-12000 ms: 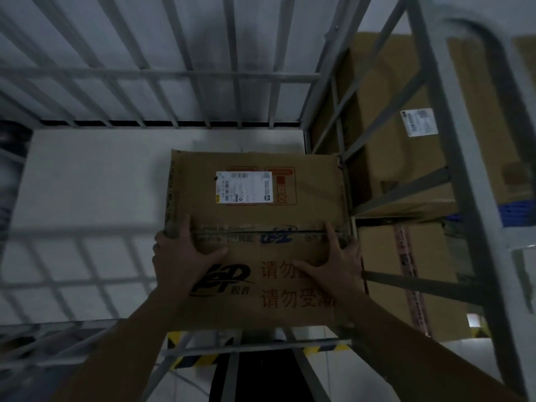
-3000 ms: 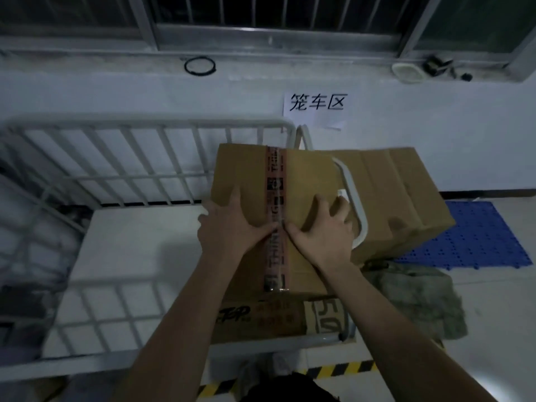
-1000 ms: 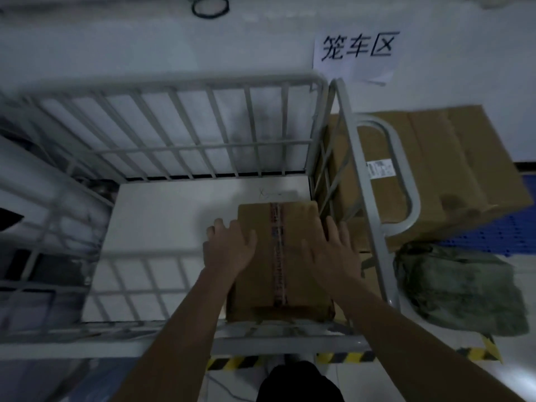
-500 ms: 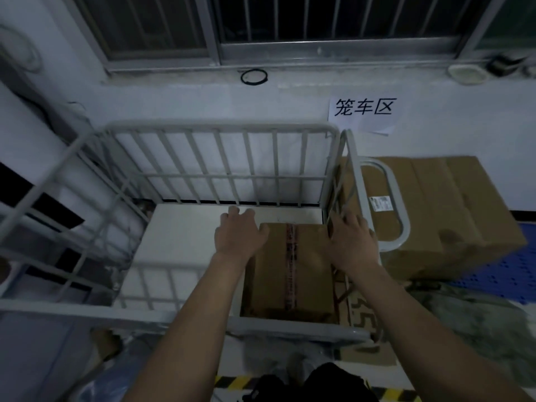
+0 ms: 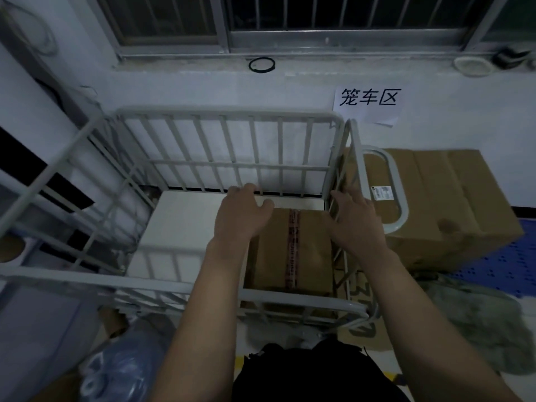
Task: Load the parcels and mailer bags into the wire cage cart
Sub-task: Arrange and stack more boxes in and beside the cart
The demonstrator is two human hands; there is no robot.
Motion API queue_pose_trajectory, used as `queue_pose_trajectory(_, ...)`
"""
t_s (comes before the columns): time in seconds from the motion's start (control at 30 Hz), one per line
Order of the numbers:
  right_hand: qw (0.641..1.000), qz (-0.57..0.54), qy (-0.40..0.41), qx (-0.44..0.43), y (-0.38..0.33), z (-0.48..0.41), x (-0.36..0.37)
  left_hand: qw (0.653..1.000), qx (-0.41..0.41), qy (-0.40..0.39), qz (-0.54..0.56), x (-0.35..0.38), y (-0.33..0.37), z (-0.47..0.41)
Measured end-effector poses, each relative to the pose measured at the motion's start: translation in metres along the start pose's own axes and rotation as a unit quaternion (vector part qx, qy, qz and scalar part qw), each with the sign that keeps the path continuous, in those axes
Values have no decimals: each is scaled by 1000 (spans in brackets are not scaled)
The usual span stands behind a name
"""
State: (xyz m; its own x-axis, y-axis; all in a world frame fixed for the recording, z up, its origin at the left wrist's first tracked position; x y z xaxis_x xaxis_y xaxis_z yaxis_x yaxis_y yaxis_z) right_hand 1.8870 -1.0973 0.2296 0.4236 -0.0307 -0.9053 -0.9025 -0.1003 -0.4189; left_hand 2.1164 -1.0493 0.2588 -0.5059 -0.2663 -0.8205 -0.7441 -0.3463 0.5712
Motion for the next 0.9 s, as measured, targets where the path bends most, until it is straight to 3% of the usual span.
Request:
queue_pose_trajectory(0.27,999,3,31,-9,-9,14,-16,1000,-8,-14,21,4,-8,14)
queue_pose_trajectory(0.9,994,1,80,80,29,33,-60,995,67,-76,22,41,45,14)
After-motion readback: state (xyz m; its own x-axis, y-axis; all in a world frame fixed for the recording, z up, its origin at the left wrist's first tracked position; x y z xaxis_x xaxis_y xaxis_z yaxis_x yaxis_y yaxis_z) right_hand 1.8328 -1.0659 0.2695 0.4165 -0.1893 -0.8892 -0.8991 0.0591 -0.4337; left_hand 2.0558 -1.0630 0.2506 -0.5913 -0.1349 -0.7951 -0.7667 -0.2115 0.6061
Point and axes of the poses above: each hand's wrist, its own z-axis away from the middle knuckle, its own x-axis out of the palm, y = z × x, the point moved 10 cm from there along -z, towards the middle knuckle, and after that the axes turned 11 degrees about y, right-handed, at the moved point
